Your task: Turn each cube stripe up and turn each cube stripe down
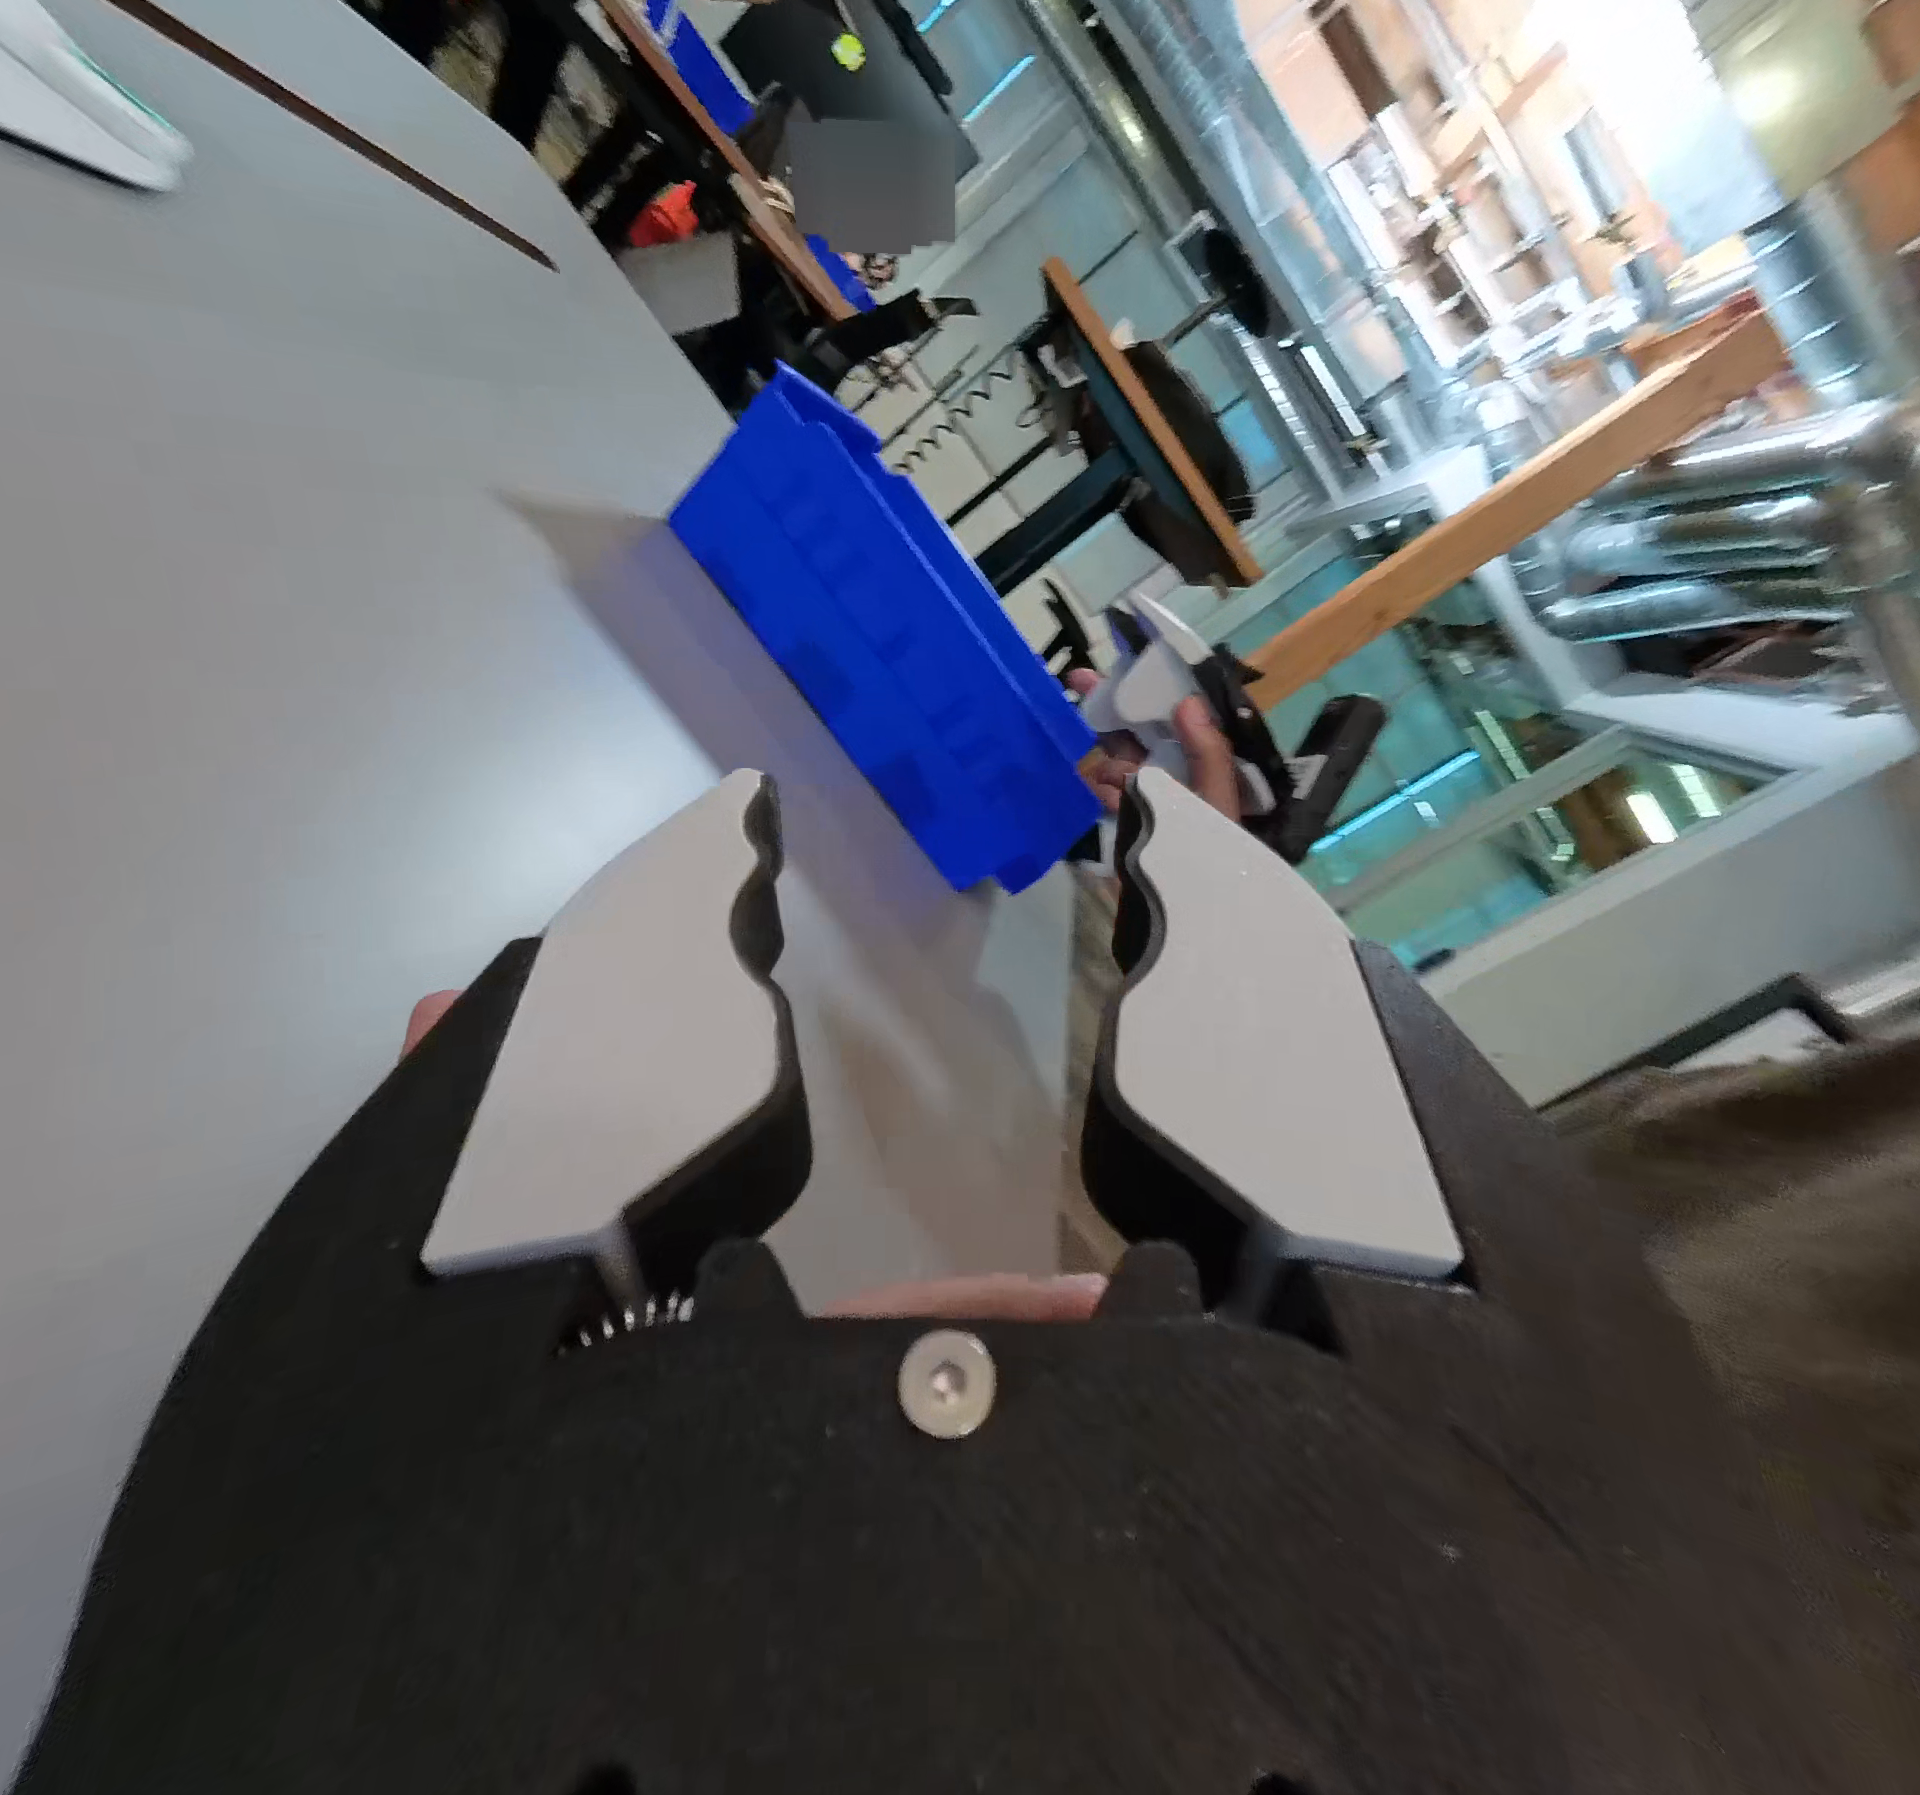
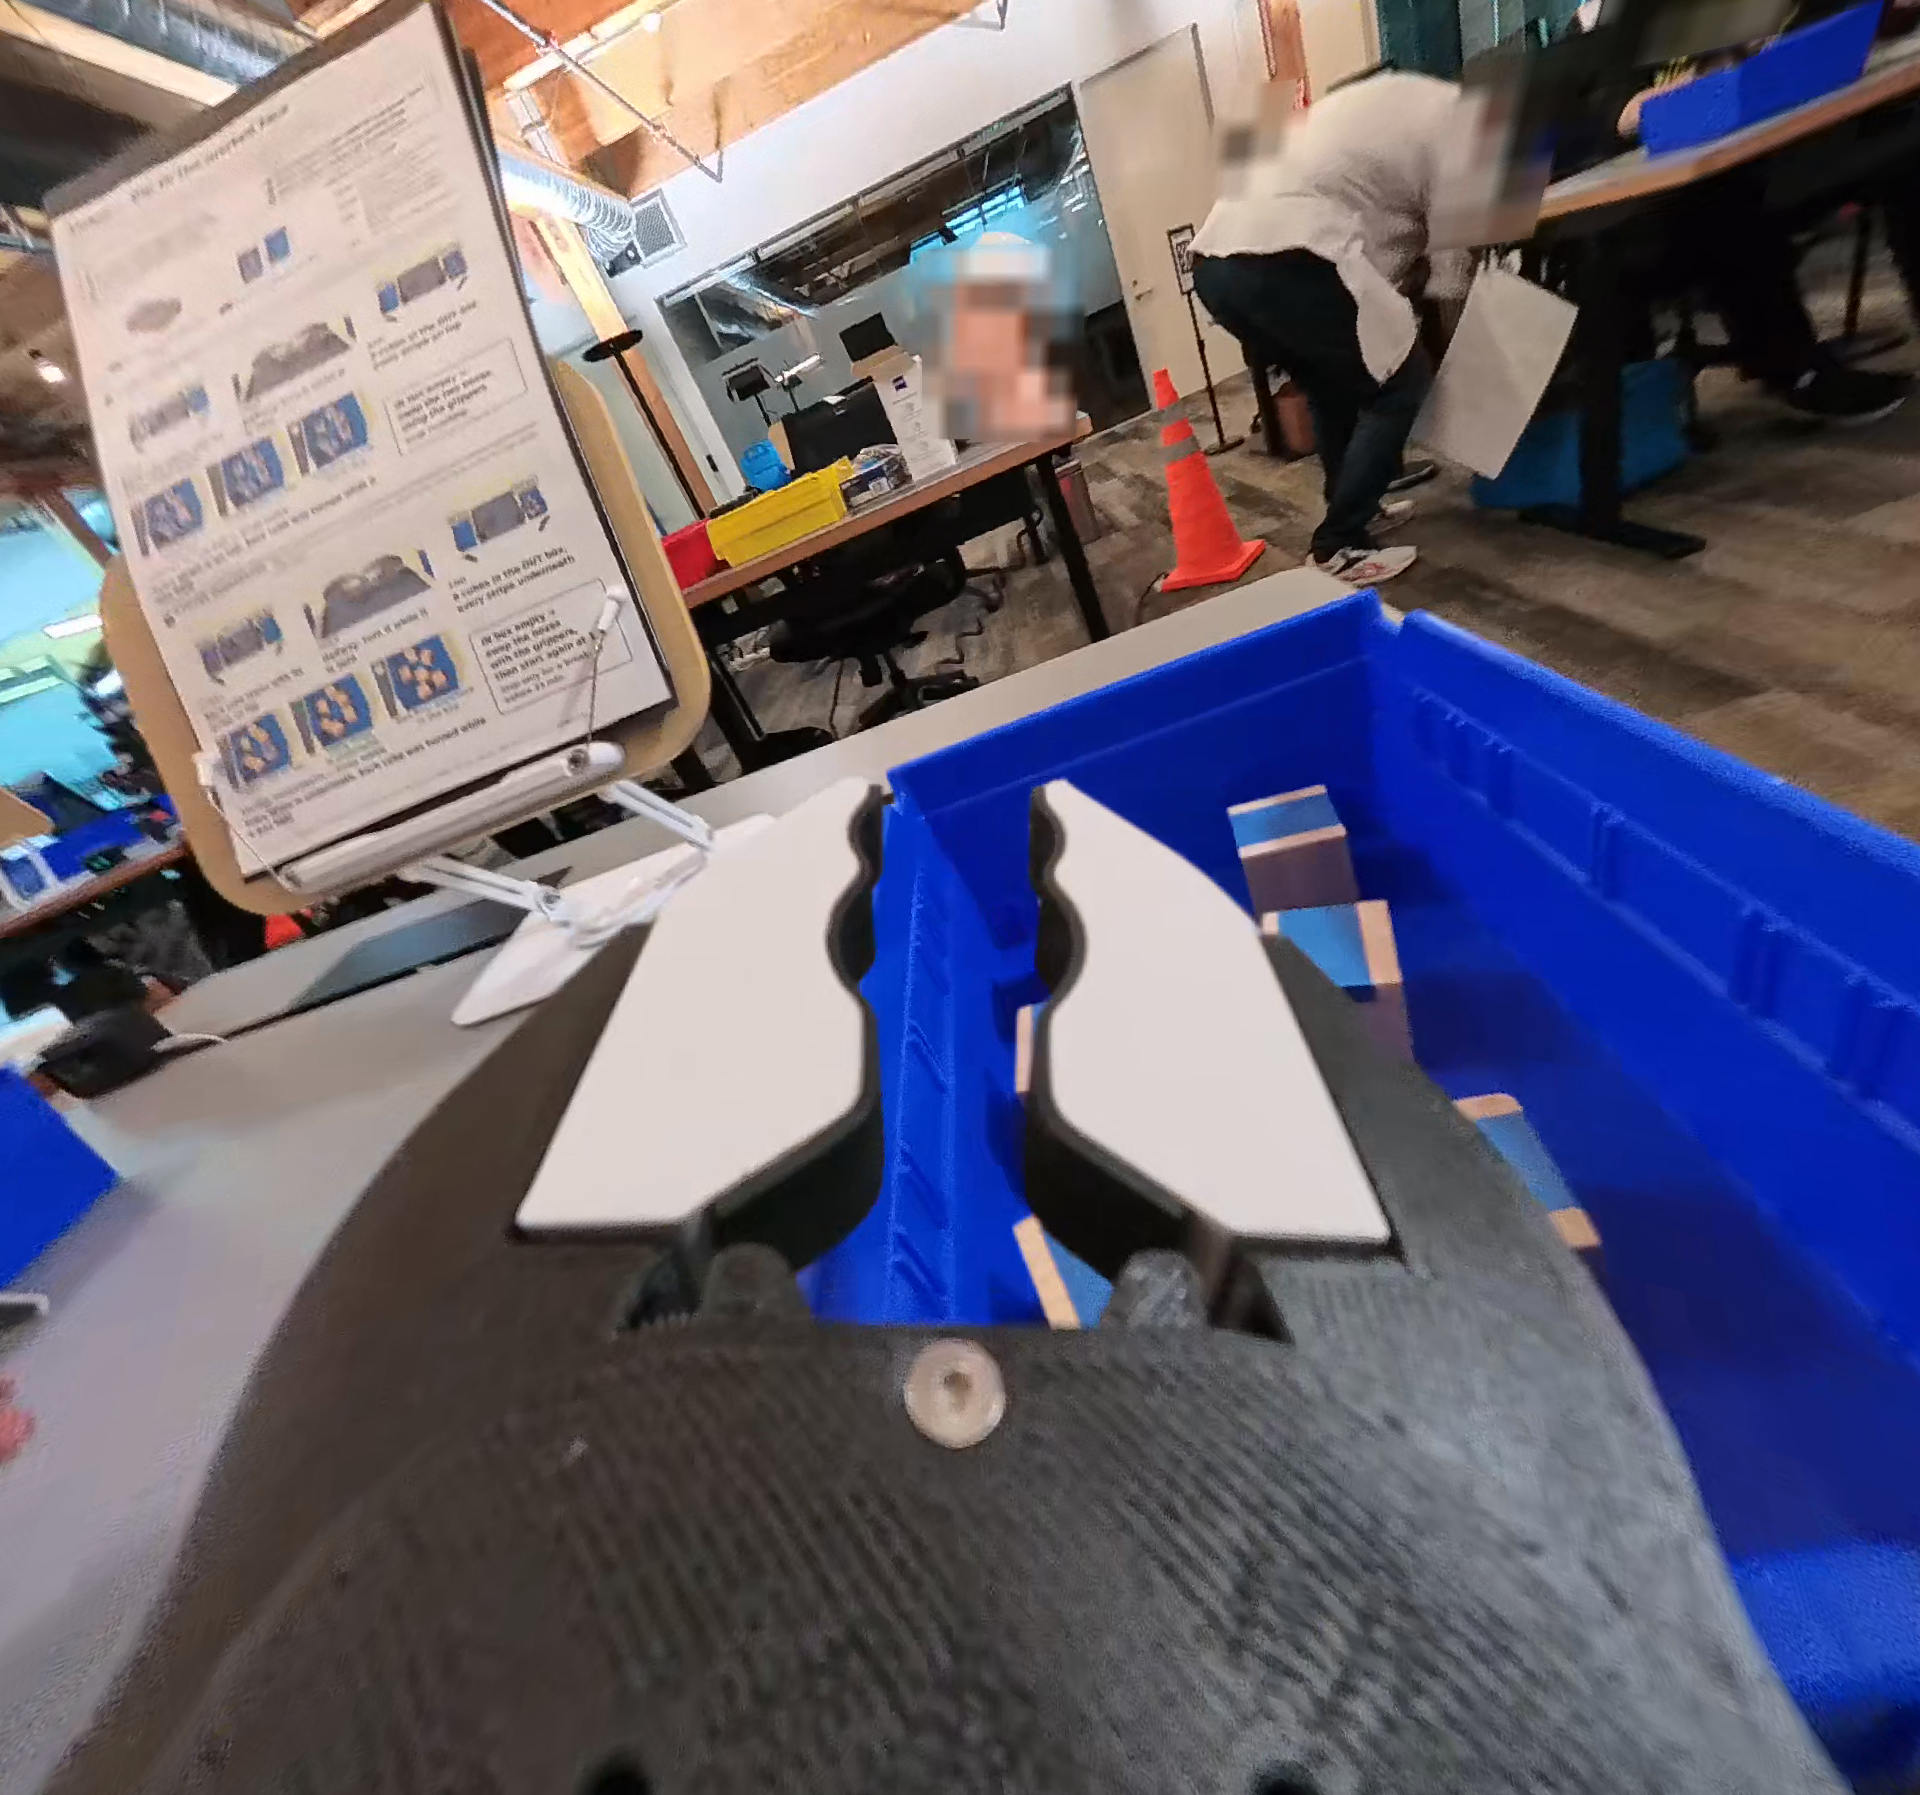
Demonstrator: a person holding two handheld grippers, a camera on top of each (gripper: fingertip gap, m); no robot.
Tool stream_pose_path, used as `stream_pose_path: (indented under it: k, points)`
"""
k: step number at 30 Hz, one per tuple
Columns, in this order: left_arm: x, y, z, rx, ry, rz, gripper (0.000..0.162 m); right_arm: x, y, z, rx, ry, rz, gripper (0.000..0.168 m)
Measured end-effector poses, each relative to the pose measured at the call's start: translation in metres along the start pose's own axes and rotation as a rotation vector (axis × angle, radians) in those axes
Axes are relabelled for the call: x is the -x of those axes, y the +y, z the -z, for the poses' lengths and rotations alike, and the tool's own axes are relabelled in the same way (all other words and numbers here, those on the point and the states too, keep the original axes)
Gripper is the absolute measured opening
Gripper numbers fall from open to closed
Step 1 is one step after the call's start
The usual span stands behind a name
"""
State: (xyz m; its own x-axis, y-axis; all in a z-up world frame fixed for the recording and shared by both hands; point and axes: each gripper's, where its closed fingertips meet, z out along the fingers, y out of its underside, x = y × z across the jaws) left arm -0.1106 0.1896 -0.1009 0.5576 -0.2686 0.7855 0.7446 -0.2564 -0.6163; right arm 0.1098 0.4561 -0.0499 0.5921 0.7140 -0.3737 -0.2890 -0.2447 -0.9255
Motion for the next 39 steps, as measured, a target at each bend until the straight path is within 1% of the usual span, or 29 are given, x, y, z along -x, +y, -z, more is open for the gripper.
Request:
stream_pose_path:
  k: [2, 3, 5, 6, 8, 10, 12, 13, 15, 17, 19, 21, 24, 27, 29, 31, 33, 34, 37, 39]
  points:
    - [0.005, -0.008, 0.008, -0.017, -0.026, -0.031, 0.062, 0.007, -0.004, 0.006, -0.037, -0.037, 0.051, 0.027]
    - [0.003, -0.012, 0.012, -0.027, -0.006, -0.02, 0.058, 0.011, -0.009, 0.009, -0.063, -0.066, 0.053, 0.027]
    - [-0.001, -0.019, 0.02, -0.05, 0.029, 0.007, 0.056, 0.013, -0.014, 0.013, -0.084, -0.106, 0.017, 0.032]
    - [0.001, -0.022, 0.024, -0.065, 0.019, -0.002, 0.053, 0.01, -0.015, 0.015, -0.089, -0.111, 0.001, 0.033]
    - [0.01, -0.026, 0.031, -0.075, -0.05, -0.055, 0.053, -0.001, -0.015, 0.019, -0.089, -0.083, -0.017, 0.036]
    - [0.02, -0.029, 0.04, -0.065, -0.163, -0.165, 0.053, -0.011, -0.018, 0.025, -0.109, -0.055, -0.023, 0.037]
    - [0.02, -0.035, 0.051, -0.095, -0.249, -0.235, 0.056, -0.018, -0.018, 0.031, -0.092, -0.03, 0.021, 0.043]
    - [0.015, -0.039, 0.057, -0.139, -0.257, -0.229, 0.057, -0.021, -0.016, 0.033, -0.067, -0.023, 0.076, 0.044]
    - [-0.004, -0.045, 0.072, -0.263, -0.211, -0.161, 0.056, -0.025, -0.012, 0.039, -0.024, -0.019, 0.21, 0.048]
    - [-0.018, -0.045, 0.088, -0.359, -0.171, -0.105, 0.055, -0.035, -0.013, 0.049, -0.011, 0.015, 0.327, 0.047]
    - [-0.015, -0.041, 0.1, -0.397, -0.195, -0.082, 0.053, -0.052, -0.02, 0.062, -0.037, 0.072, 0.363, 0.043]
    - [-0.008, -0.04, 0.107, -0.414, -0.214, -0.055, 0.052, -0.071, -0.026, 0.073, -0.047, 0.12, 0.321, 0.043]
    - [-0.003, -0.036, 0.108, -0.406, -0.194, 0.006, 0.053, -0.1, -0.03, 0.088, -0.035, 0.172, 0.222, 0.051]
    - [-0.004, -0.029, 0.104, -0.38, -0.182, 0.014, 0.052, -0.127, -0.034, 0.101, -0.029, 0.246, 0.153, 0.056]
    - [-0.008, -0.023, 0.1, -0.359, -0.189, -0.01, 0.053, -0.144, -0.036, 0.11, -0.02, 0.308, 0.138, 0.056]
    - [-0.012, -0.018, 0.094, -0.331, -0.199, -0.057, 0.053, -0.157, -0.045, 0.119, -0.065, 0.367, 0.119, 0.049]
    - [-0.012, -0.013, 0.088, -0.282, -0.24, -0.129, 0.055, -0.16, -0.057, 0.125, -0.136, 0.367, 0.079, 0.047]
    - [-0.012, -0.011, 0.085, -0.257, -0.256, -0.167, 0.056, -0.161, -0.058, 0.125, -0.142, 0.362, 0.065, 0.048]
    - [-0.012, -0.006, 0.078, -0.209, -0.29, -0.251, 0.059, -0.169, -0.043, 0.116, -0.051, 0.349, 0.051, 0.061]
    - [-0.01, -0.006, 0.078, -0.208, -0.301, -0.261, 0.063, -0.171, -0.029, 0.107, 0.031, 0.319, 0.046, 0.067]
